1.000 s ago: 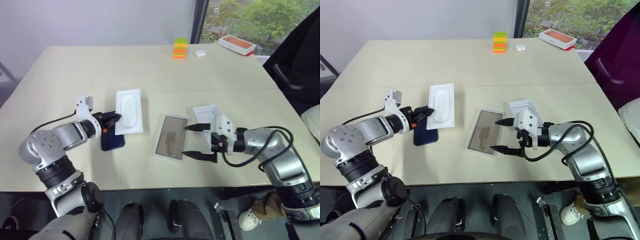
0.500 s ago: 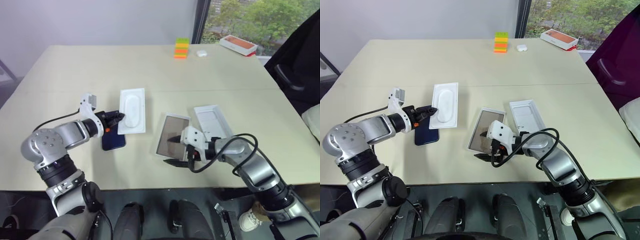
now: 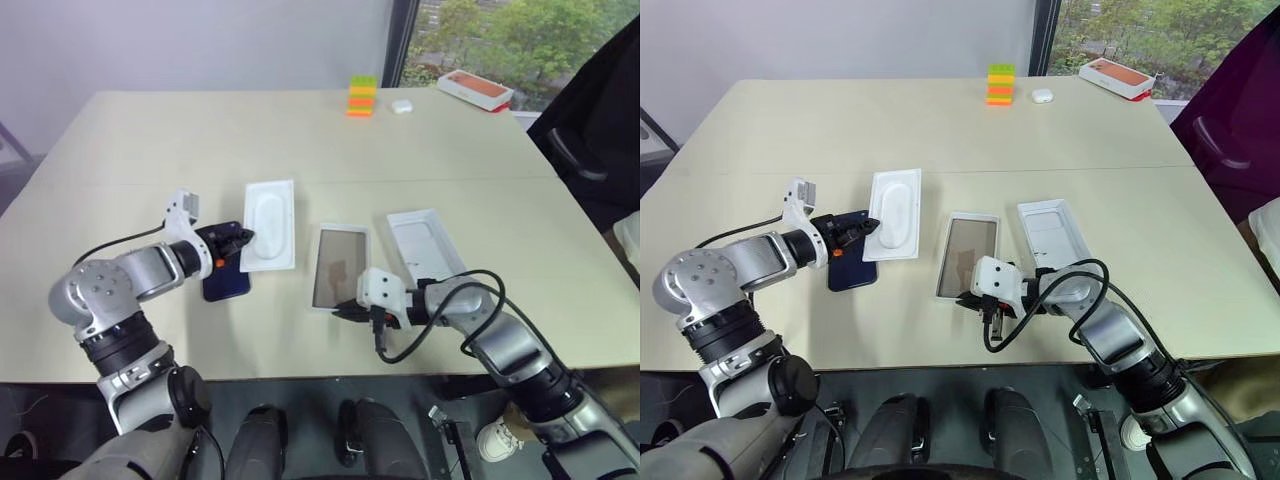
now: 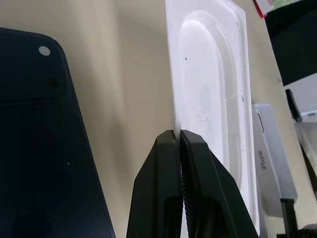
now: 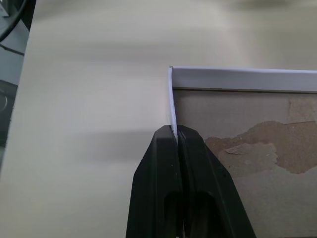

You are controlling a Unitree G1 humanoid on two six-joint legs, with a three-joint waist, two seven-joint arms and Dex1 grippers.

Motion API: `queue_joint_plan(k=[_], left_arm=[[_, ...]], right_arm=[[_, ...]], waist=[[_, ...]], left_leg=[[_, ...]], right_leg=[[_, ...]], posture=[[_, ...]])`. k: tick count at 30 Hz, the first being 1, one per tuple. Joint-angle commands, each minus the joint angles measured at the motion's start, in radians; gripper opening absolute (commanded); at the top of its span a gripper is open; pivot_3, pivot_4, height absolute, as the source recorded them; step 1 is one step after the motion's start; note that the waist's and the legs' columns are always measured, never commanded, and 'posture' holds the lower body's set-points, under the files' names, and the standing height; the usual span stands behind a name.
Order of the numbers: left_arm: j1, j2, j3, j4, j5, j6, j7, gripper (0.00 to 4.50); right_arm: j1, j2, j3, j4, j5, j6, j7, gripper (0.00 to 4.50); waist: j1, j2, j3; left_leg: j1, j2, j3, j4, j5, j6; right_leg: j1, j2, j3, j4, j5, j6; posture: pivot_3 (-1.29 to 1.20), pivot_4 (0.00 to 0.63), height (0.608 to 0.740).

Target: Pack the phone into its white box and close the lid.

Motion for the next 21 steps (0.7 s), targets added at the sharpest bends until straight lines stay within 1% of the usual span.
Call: queue_joint_plan(k=[1,5,11,12,14,15,16,18,21], left_arm=[[-0.031,-0.006,0.011,-0.027,-0.01,0.007,0.005,0.0],[-0.054,-0.032,0.021,-0.016,-0.005,0.009,0.033,0.0],[-0.031,-0.082,-0.029,-0.051,-0.022,0.009,0.061,0.0],[-0.028,-0.089,-0.033,-0.054,-0.025,0.009,0.065,0.0],[-0.023,-0.106,-0.039,-0.052,-0.034,0.009,0.081,0.0],[-0.022,-0.113,-0.043,-0.054,-0.036,0.009,0.086,0.0],[-0.021,-0.123,-0.046,-0.056,-0.036,0.009,0.095,0.0],[-0.02,-0.133,-0.05,-0.059,-0.036,0.009,0.106,0.0],[-0.021,-0.146,-0.05,-0.07,-0.046,0.009,0.116,0.0]], right_arm=[[-0.071,0.029,-0.021,0.06,-0.033,-0.078,-0.02,0.05],[-0.113,0.051,-0.017,0.104,-0.023,-0.134,0.017,0.05],[-0.097,0.061,0.006,0.13,-0.026,-0.188,0.059,0.05],[-0.096,0.069,0.004,0.135,-0.023,-0.182,0.059,0.31],[-0.098,0.074,0.014,0.154,-0.065,-0.239,0.038,0.9],[-0.097,0.078,0.014,0.158,-0.074,-0.247,0.033,1.29],[-0.097,0.078,0.012,0.157,-0.089,-0.264,0.023,1.85],[-0.096,0.078,0.003,0.155,-0.099,-0.271,0.013,2.8],[-0.099,0.071,-0.036,0.141,-0.049,-0.215,0.032,2.8]], waist=[[-0.002,0.0,0.0],[-0.001,0.0,0.0],[0.0,-0.001,0.0],[0.0,-0.001,0.0],[-0.001,-0.001,0.0],[-0.001,-0.001,0.0],[-0.001,-0.001,0.0],[-0.001,-0.001,0.0],[-0.001,-0.001,0.0]], left_leg=[[0.0,0.0,0.0,0.0,0.0,0.0],[0.0,0.0,0.0,0.0,0.0,0.0],[0.0,-0.001,0.0,0.0,0.0,0.0],[0.0,-0.001,0.0,0.0,0.0,0.0],[0.0,-0.001,0.0,0.0,0.0,0.0],[0.0,-0.001,0.0,0.0,0.0,0.0],[0.0,0.0,0.0,0.0,0.0,0.0],[0.0,0.0,0.0,0.0,0.0,0.0],[0.0,0.0,0.0,0.0,0.0,0.0]], right_leg=[[0.0,0.0,0.0,0.0,0.0,0.0],[0.0,0.0,0.0,0.0,0.0,0.0],[0.0,-0.001,0.0,0.0,0.0,0.0],[0.0,-0.001,0.0,0.0,0.0,0.0],[0.0,-0.001,0.0,0.0,0.0,0.0],[0.0,-0.001,0.001,0.0,0.0,0.0],[0.0,-0.001,0.001,0.0,0.0,0.0],[0.0,-0.001,0.001,0.0,0.0,0.0],[0.0,-0.001,0.001,0.0,0.0,0.0]], posture=[[0.0,0.15,0.74],[0.0,0.15,0.74],[0.0,0.15,0.74],[0.0,0.15,0.74],[0.0,0.15,0.74],[0.0,0.15,0.74],[0.0,0.15,0.74],[0.0,0.15,0.74],[0.0,0.15,0.74]])
